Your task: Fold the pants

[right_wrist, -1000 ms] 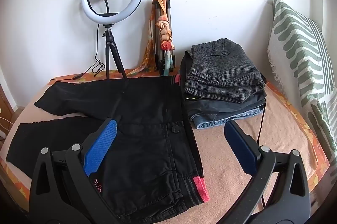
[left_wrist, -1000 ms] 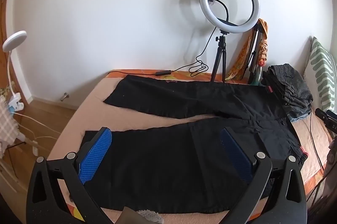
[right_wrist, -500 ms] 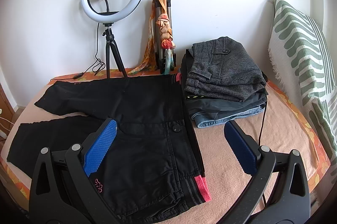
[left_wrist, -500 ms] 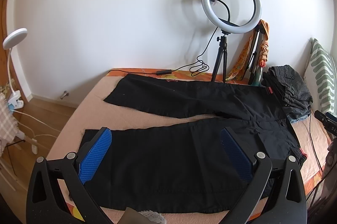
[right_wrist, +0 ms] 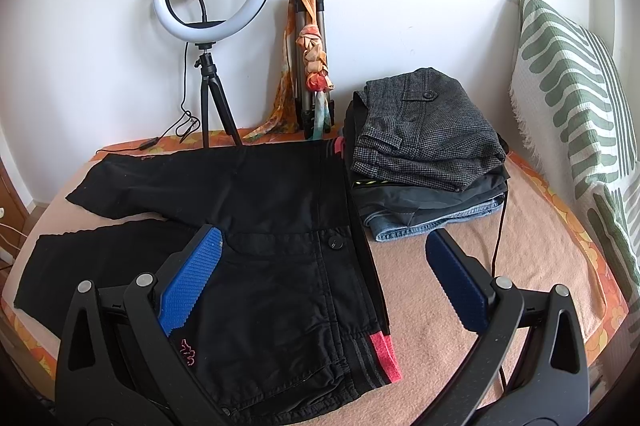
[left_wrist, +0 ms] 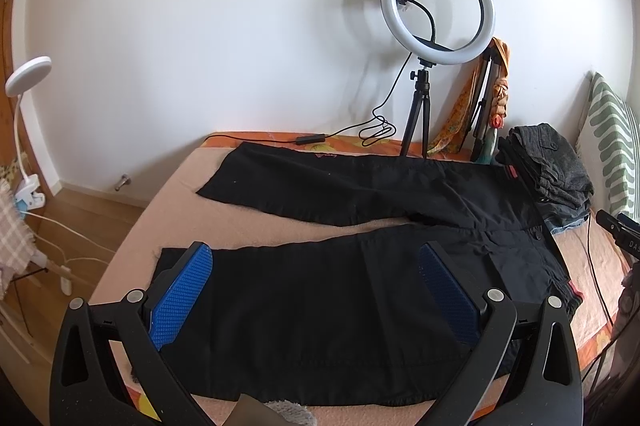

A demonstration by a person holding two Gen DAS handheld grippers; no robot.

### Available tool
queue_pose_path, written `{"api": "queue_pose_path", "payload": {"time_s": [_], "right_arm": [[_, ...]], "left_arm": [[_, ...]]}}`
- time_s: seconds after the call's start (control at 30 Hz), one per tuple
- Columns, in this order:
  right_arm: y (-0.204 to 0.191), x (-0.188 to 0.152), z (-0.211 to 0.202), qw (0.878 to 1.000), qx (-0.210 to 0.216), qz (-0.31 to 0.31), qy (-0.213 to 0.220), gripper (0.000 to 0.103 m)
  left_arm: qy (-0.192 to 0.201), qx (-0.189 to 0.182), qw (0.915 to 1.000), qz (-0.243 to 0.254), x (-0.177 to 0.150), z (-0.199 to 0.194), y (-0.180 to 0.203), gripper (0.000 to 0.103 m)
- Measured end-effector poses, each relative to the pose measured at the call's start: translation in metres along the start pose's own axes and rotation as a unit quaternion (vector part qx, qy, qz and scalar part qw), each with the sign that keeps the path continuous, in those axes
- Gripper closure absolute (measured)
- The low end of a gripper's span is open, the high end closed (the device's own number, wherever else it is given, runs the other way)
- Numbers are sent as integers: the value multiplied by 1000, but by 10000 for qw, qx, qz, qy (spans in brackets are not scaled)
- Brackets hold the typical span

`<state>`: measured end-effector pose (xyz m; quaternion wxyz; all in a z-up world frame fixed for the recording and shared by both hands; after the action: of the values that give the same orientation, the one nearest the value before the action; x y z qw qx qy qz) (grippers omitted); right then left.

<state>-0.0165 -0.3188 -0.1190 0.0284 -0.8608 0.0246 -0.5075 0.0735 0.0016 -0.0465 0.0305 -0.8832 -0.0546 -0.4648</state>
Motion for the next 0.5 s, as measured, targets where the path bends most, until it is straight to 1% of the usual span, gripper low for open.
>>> {"api": "queue_pose_path", "payload": {"time_s": [0.5], "right_arm": [[-4, -6, 3, 10000, 19, -39, -11, 0]], "left_arm": [[4, 23, 10000, 6, 0, -1, 2, 1]]}}
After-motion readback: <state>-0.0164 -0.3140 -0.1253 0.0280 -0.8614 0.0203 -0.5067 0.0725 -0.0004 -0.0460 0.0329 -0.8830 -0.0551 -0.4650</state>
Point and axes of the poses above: each gripper's, at about its wrist camera, not at the fingertips, and z roughly the way its jaws point, y to its right, x to its top, the point moved 9 cm from there along z, roughly the way its jaws point, and after that the axes turned 6 degrees about x, right-handed, at the moved point
